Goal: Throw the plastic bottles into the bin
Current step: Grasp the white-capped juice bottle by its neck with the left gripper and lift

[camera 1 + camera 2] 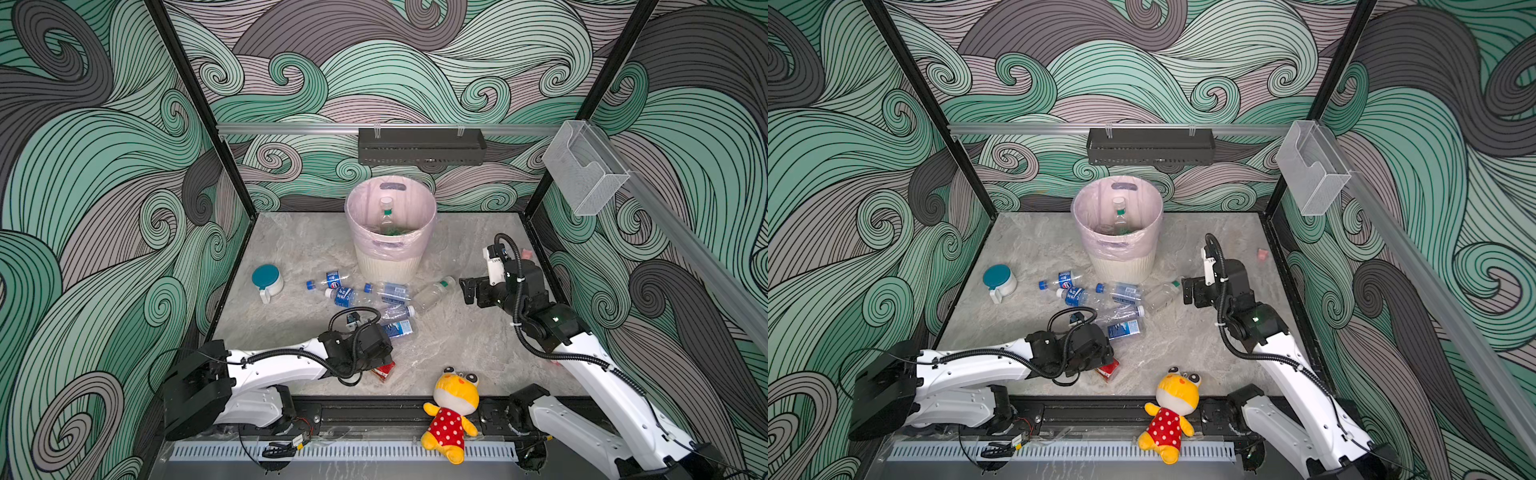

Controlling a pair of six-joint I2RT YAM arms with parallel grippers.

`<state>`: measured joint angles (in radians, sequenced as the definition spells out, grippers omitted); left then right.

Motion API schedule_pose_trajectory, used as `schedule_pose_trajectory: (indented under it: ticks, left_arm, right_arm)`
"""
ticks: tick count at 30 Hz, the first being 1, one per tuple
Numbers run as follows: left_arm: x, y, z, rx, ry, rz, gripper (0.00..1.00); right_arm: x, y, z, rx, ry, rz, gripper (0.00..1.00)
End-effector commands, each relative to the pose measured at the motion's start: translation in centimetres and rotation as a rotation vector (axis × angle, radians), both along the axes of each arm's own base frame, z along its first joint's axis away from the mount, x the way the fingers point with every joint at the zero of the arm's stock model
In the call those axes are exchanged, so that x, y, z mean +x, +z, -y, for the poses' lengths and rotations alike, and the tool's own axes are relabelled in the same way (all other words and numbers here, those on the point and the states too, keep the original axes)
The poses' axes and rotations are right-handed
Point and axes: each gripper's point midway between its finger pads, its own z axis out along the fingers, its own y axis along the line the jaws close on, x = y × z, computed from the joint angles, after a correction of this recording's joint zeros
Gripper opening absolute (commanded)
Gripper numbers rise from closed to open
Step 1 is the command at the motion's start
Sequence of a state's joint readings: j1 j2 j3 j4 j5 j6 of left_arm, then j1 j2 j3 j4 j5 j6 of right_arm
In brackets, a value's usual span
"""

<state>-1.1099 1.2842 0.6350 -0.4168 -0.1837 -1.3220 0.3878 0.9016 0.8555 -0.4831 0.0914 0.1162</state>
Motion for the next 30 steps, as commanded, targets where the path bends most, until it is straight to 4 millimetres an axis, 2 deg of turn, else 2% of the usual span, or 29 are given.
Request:
schedule_pose_trajectory:
  ticks: [1,5,8,14,18,21,25,30]
  left_arm:
    - [0.4,0.3,0.7,0.002,0.037,0.008,0.93]
    - [0.3,-0.7,0.4,0.047,0.034,-0.010,0.83]
    - [0.1,-1.1,-0.1,0.071,0.040,-0.019,0.79]
    - [0.0,-0.9,-2.5,0.151,0.061,-0.003,0.67]
    - [-0.1,-0.7,-3.4,0.165,0.065,0.015,0.51]
    - [-0.1,-0.8,-3.8,0.181,0.061,0.021,0.45]
    - [0.3,0.6,-5.4,0.268,0.049,0.060,0.46]
    - [1.3,4.3,-8.2,0.338,0.039,0.183,0.46]
  right_arm:
    - [-0.3,-0.4,0.7,-0.024,-0.016,-0.002,0.99]
    - [-0.5,-0.4,0.8,-0.026,-0.018,0.001,0.99]
    - [-0.6,-0.5,0.9,-0.030,-0.017,0.002,0.99]
    - [-0.7,-0.5,1.0,-0.031,-0.022,0.004,0.99]
    - [-0.6,-0.5,1.0,-0.031,-0.022,0.005,0.99]
    - [-0.6,-0.4,0.9,-0.026,-0.020,0.007,0.99]
    - [-0.7,-0.6,0.9,-0.030,-0.016,0.001,0.99]
    - [-0.6,-0.6,0.9,-0.038,-0.011,-0.004,0.99]
